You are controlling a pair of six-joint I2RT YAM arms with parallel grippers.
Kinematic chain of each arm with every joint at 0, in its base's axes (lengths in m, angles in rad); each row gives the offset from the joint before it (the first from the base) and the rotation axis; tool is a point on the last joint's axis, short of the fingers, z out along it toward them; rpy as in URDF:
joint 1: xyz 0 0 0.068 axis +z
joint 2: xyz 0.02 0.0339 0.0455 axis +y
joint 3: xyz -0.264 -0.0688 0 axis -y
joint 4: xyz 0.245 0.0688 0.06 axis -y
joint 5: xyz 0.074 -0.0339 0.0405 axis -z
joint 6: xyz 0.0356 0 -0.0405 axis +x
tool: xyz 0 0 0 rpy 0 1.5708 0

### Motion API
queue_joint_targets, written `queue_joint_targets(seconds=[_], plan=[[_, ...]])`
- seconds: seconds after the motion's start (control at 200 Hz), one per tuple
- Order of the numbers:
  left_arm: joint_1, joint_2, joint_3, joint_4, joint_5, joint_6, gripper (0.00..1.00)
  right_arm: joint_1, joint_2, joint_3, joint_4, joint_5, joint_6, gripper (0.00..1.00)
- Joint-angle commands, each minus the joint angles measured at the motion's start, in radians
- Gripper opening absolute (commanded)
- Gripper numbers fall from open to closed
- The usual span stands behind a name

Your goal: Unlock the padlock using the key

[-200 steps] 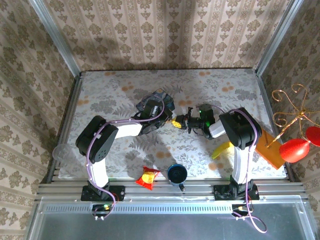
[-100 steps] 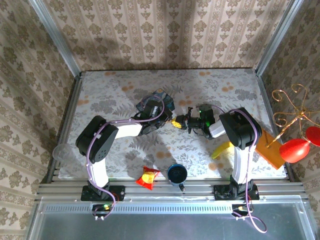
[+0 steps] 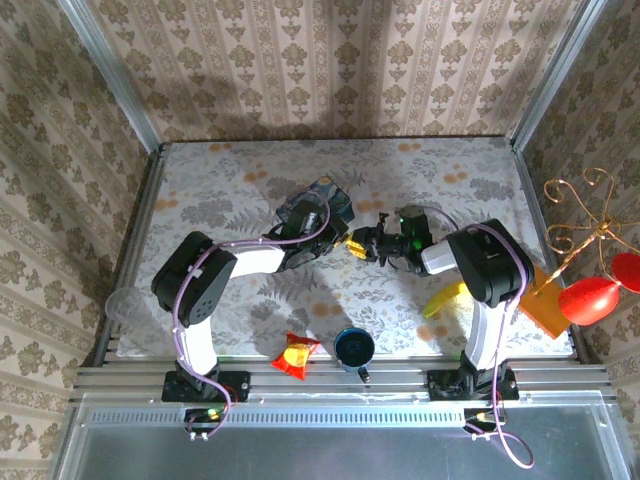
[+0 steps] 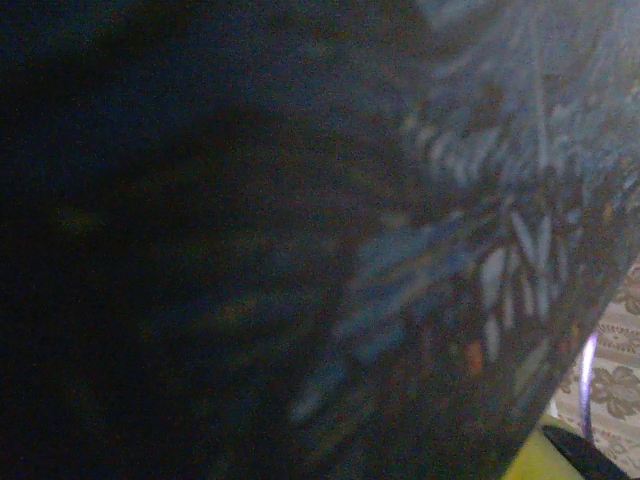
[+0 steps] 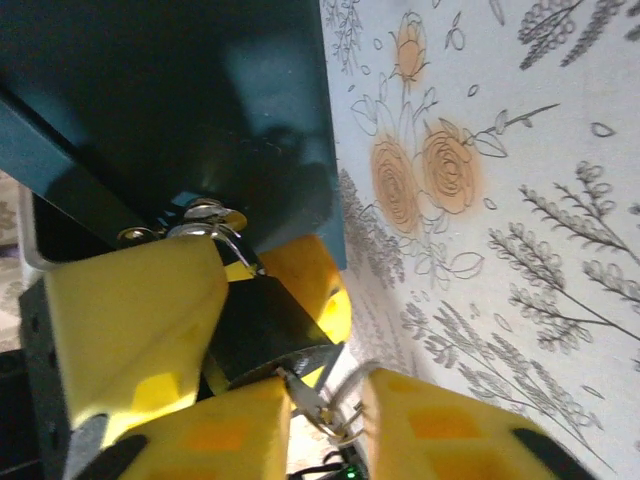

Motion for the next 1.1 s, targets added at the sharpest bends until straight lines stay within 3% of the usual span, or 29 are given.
queue_joint_targets(seconds=[0.0,0.095,0.335,0.525,0.785,1.095], plan=[[-0.06,-0.011,-0.014,-0.003,0.214,-0.061,0.0,-0.03,-0.059,-0.006,-0.149,0.197,-0.103,0.34],[-0.06,-0.013,-0.012,-0.015,0.208,-0.058,0.0,-0.03,-0.122,-0.018,-0.265,0.233,-0.18,0.43],[-0.066,0.003,-0.014,-0.045,0.201,-0.059,0.0,-0.03,-0.304,-0.047,-0.542,0.357,-0.347,0.54],[-0.077,0.035,-0.021,-0.063,0.195,-0.068,0.0,-0.03,-0.419,-0.067,-0.676,0.454,-0.428,0.57],[-0.085,0.089,0.021,-0.132,0.2,-0.025,0.0,-0.027,-0.487,-0.069,-0.739,0.497,-0.483,0.6],[-0.085,0.149,0.071,-0.22,0.177,0.027,0.13,-0.021,-0.552,-0.049,-0.815,0.57,-0.545,0.61]])
